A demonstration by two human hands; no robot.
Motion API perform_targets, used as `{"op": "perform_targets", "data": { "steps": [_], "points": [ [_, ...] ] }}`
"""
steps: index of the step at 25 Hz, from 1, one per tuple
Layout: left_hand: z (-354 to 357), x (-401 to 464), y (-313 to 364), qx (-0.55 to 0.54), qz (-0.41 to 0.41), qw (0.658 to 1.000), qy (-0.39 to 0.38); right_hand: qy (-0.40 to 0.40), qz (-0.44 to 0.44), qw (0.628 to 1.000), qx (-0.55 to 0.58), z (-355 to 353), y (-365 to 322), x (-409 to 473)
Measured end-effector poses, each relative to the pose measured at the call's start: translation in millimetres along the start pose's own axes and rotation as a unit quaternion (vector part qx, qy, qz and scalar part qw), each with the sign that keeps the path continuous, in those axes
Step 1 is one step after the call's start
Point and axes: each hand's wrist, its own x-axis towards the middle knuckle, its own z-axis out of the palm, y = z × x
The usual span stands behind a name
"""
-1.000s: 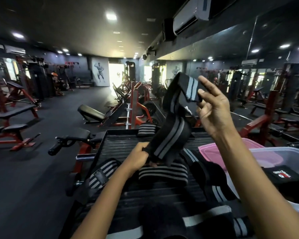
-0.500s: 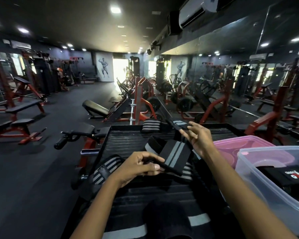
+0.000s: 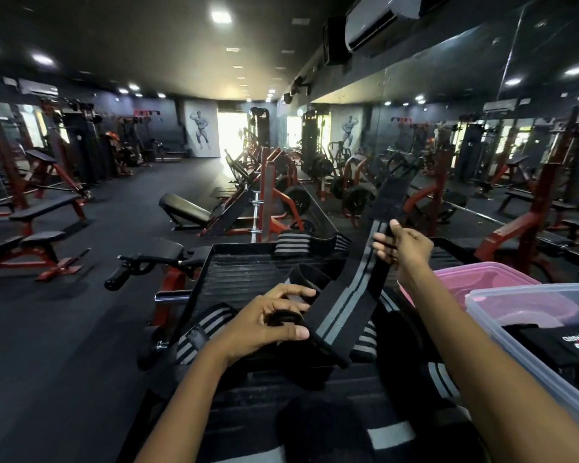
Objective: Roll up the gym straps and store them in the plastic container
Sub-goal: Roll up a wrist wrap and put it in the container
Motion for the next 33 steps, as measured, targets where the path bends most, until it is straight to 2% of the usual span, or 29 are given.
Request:
{"op": "perform_targets", "data": {
  "steps": [4, 8, 12, 14, 16, 18, 21, 22, 24, 25, 26, 28, 29, 30, 31, 33],
  "points": [
    [-5, -7, 8, -0.020, 0.011, 0.997, -0.073, 0.015, 0.016, 1.000, 0.001, 7, -9, 11],
    [-2, -5, 5, -0.064, 0.032, 0.996, -0.060, -0.066, 0.023, 0.998, -0.006, 22, -7, 8],
    [2, -1, 0, -0.109, 0.085, 0.989, 0.051, -0.180, -0.024, 0.983, -0.005, 34, -5, 5],
    [1, 2, -3, -0.119, 0.094, 0.982, 0.116, -0.214, -0.062, 0.975, 0.008, 44, -16, 6],
    [1, 3, -4, -0.131, 0.095, 0.976, 0.148, -0.241, -0.064, 0.968, -0.009, 55, -24, 8],
    [2, 3, -5, -0.097, 0.099, 0.976, 0.169, -0.261, -0.023, 0.962, -0.074, 63, -19, 9],
    [6, 3, -7, -0.019, 0.093, 0.975, 0.203, -0.276, 0.047, 0.932, -0.230, 58, 6, -3],
    [8, 4, -8, -0.012, 0.090, 0.974, 0.210, -0.279, 0.038, 0.930, -0.237, 54, 11, -11],
    [10, 6, -9, -0.005, 0.088, 0.970, 0.226, -0.285, -0.004, 0.941, -0.180, 43, 9, -32],
    [11, 8, -9, -0.002, 0.092, 0.965, 0.246, -0.319, -0.034, 0.935, -0.153, 34, 3, -45],
    [11, 11, -9, -0.005, 0.100, 0.957, 0.272, -0.378, -0.060, 0.913, -0.140, 24, -4, -59],
    [13, 19, -5, -0.028, 0.112, 0.940, 0.322, -0.509, -0.109, 0.833, -0.187, 5, -17, -86],
    [13, 25, -1, -0.042, 0.115, 0.935, 0.333, -0.540, -0.148, 0.793, -0.240, 0, -17, -97],
    [13, 32, 5, -0.049, 0.115, 0.934, 0.334, -0.536, -0.192, 0.770, -0.286, -3, -14, -101],
    [14, 39, 10, -0.046, 0.115, 0.937, 0.327, -0.509, -0.231, 0.771, -0.305, -3, -9, -103],
    [15, 50, 20, -0.041, 0.116, 0.948, 0.293, -0.435, -0.252, 0.828, -0.247, -3, 0, -99]
  ]
}}
